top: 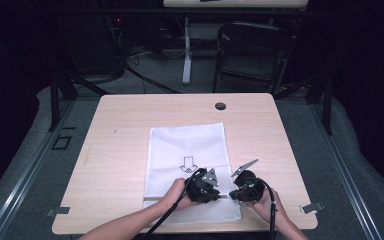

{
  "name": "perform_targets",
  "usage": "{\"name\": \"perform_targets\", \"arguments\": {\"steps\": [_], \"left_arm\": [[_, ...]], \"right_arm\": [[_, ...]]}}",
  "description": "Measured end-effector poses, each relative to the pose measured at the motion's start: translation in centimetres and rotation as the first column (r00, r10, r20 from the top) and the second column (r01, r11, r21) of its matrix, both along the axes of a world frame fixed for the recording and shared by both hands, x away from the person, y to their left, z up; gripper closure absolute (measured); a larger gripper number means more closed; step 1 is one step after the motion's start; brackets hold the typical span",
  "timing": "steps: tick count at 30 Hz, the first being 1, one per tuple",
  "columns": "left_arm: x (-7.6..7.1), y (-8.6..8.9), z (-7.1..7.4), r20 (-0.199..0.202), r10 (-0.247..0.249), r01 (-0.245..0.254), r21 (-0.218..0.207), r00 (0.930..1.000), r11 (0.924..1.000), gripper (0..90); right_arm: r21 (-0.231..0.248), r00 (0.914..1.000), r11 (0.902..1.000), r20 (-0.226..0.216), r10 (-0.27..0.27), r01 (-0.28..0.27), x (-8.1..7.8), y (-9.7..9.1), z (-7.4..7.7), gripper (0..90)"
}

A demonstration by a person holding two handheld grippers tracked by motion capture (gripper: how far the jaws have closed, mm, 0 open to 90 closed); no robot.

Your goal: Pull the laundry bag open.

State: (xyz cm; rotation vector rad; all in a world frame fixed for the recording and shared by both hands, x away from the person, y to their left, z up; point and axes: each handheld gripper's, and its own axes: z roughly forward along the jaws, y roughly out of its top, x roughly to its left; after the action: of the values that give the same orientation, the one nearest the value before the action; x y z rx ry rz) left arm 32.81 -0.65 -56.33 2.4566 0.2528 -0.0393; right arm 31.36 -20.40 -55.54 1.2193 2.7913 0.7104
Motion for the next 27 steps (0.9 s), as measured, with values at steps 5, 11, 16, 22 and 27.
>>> {"name": "perform_targets", "arguments": {"steps": [5,11,16,22,27], "left_arm": [[0.06,0.23,0.07,0.003,-0.003,0.003,0.0,1.0,1.0,82.2],[0.3,0.1,-0.05,0.005,-0.007,0.007,0.009,1.0,0.9999,82.2],[0.54,0.0,0.01,0.002,-0.018,0.018,0.015,0.9998,0.9997,82.2],[0.75,-0.06,0.03,-0.011,-0.033,0.034,0.019,0.9994,0.9993,82.2],[0.62,0.12,0.24,-0.018,-0.03,0.031,0.026,0.9994,0.9992,82.3]], "right_arm": [[0.001,0.9999,1.0,0.006,-0.009,0.009,-0.08,0.12,-0.02,90.0],[-0.012,0.9998,0.9998,0.011,-0.016,0.016,-0.22,0.37,0.05,90.0],[-0.032,0.9994,0.999,0.016,-0.032,0.033,-0.43,0.56,0.13,90.0],[-0.055,0.9993,0.9979,0.017,-0.033,0.034,-0.52,0.75,0.25,90.0],[-0.037,0.9993,0.9987,0.012,-0.034,0.035,-0.45,0.59,0.17,90.0]]}}
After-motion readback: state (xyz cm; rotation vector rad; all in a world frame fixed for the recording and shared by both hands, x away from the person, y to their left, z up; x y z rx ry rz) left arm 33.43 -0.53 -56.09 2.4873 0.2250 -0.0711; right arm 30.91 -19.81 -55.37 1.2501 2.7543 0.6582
